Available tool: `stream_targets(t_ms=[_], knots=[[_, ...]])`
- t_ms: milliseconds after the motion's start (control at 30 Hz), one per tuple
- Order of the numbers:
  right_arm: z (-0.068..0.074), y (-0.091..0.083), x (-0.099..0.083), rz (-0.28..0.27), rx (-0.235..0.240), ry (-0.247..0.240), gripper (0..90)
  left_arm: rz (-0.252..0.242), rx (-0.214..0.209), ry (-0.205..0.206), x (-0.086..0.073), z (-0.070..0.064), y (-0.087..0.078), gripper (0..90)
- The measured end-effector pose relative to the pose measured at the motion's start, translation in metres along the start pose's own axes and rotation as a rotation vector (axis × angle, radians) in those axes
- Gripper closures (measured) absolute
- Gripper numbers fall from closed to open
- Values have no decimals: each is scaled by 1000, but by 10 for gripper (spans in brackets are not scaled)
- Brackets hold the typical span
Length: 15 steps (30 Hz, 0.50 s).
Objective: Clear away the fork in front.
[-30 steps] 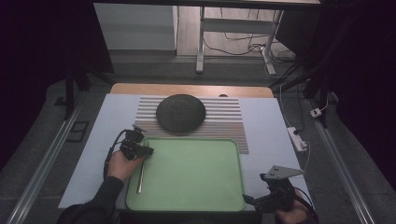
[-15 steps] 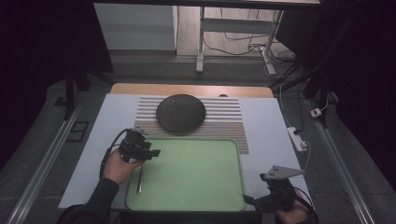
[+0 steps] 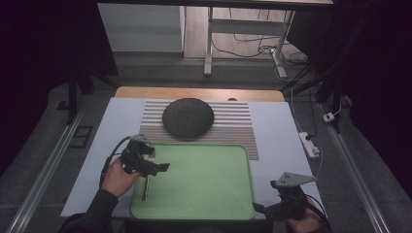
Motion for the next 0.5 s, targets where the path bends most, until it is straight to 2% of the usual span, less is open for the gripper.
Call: stream_targets(t_ms=[100,200,500], knots=[[0,0,0,0,0,0,0,-5,-8,-5,-5,0,-2,6],[0,0,0,2,-1,0,0,-12,2,11,-12,0,-7,0],[0,0,0,6,-3,-1,0,-73,-15,-30,-39,0,-34,0]])
Point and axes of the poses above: each handheld gripper's, and its own axes: y roughly forward along the jaws, x roughly out of its top, z roughly to its left, the point moved 3 cm from there along y, roughly forward along the jaws, and after that the axes turned 6 degrees about -y, right-handed, at the moved point
